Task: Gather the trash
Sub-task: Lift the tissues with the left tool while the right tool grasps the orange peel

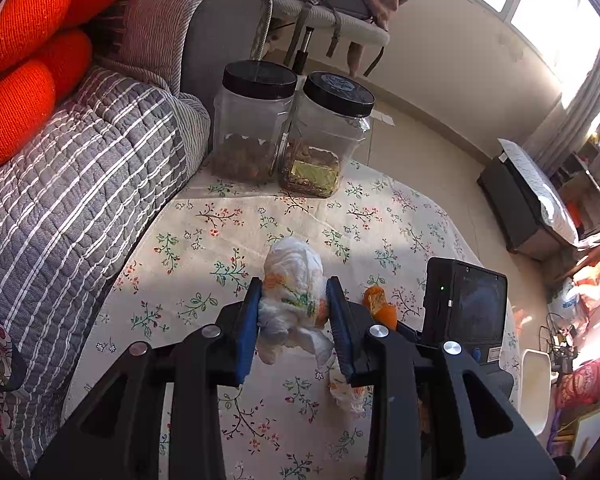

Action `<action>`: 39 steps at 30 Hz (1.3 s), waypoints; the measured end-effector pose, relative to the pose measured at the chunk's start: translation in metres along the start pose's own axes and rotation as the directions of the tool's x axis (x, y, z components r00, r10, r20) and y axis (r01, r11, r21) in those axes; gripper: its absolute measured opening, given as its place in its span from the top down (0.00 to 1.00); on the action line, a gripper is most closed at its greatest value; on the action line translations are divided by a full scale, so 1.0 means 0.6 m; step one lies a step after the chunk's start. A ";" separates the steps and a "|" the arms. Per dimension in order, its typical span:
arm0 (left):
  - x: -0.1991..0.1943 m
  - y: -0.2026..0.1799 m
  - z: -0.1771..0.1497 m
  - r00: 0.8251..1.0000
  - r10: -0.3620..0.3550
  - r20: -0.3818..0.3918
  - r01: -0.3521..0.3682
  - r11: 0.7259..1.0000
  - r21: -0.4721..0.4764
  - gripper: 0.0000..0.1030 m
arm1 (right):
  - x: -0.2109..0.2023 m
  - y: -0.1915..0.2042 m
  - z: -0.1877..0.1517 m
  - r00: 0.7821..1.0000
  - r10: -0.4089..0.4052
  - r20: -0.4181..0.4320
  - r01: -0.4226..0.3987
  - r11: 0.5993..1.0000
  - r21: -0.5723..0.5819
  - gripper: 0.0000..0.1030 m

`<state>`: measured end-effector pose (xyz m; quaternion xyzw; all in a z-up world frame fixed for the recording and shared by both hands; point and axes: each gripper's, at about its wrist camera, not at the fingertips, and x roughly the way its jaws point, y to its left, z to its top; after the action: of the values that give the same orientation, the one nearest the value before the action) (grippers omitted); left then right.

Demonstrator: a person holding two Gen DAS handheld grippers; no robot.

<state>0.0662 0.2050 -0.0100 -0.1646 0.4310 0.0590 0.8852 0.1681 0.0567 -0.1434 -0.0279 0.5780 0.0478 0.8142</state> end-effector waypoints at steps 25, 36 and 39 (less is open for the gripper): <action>0.013 -0.091 -0.019 0.994 0.005 0.109 -0.011 0.998 0.062 0.68 | -0.195 -0.136 -0.021 0.911 0.046 0.410 -0.060 0.998 0.023 0.84; -0.011 -0.205 -0.048 0.978 -0.053 0.201 0.021 0.987 0.162 0.68 | -0.250 -0.245 -0.059 0.829 -0.083 0.553 0.044 0.996 0.084 0.83; -0.016 -0.231 -0.052 0.976 -0.069 0.208 0.029 0.981 0.191 0.68 | -0.266 -0.274 -0.067 0.812 -0.112 0.573 0.067 0.993 0.099 0.83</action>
<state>0.0711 0.0648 0.0132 -0.0843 0.3326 0.0138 0.9392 0.0964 -0.1178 -0.0078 -0.0092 0.3033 -0.0056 0.9528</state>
